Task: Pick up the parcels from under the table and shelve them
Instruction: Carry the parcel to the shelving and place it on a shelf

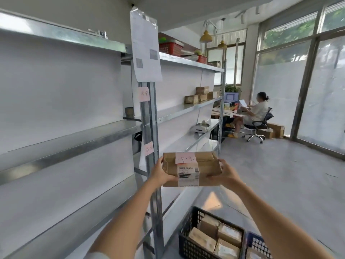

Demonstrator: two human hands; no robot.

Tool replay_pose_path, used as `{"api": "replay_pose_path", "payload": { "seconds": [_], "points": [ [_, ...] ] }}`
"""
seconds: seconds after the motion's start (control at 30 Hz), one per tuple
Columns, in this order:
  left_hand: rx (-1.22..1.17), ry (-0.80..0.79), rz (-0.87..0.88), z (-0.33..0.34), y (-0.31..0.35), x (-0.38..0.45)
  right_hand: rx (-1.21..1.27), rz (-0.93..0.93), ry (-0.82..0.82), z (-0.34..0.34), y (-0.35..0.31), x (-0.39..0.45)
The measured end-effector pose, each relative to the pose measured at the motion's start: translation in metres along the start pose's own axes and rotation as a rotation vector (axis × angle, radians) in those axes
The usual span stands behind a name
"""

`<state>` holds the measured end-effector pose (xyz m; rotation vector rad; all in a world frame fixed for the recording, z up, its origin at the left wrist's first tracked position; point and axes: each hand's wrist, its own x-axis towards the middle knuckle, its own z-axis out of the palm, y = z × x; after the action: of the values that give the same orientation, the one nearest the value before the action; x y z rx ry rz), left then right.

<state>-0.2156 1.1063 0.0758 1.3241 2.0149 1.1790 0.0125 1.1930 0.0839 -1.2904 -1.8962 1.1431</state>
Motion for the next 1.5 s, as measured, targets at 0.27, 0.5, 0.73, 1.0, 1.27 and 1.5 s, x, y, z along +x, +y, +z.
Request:
{"api": "replay_pose_path", "payload": {
  "seconds": [0.27, 0.5, 0.73, 1.0, 1.27, 1.5],
  "points": [
    [0.004, 0.208, 0.005, -0.074, 0.012, 0.099, -0.085, -0.222, -0.02, 0.039, -0.074, 0.136],
    [-0.012, 0.452, -0.032, -0.158, -0.007, 0.143, -0.105, -0.423, -0.127, 0.105, -0.16, 0.222],
    [0.001, 0.693, -0.13, -0.246, -0.029, 0.143, -0.096, -0.611, -0.308, 0.185, -0.24, 0.272],
    [0.063, 0.87, -0.297, -0.27, -0.055, 0.152, -0.148, -0.651, -0.523, 0.259, -0.265, 0.316],
    [0.15, 0.949, -0.376, -0.256, -0.053, 0.16, -0.191, -0.692, -0.564, 0.266, -0.268, 0.339],
    [0.111, 1.011, -0.416, -0.237, -0.045, 0.147, -0.164, -0.693, -0.604, 0.254, -0.261, 0.337]
  ]
}}
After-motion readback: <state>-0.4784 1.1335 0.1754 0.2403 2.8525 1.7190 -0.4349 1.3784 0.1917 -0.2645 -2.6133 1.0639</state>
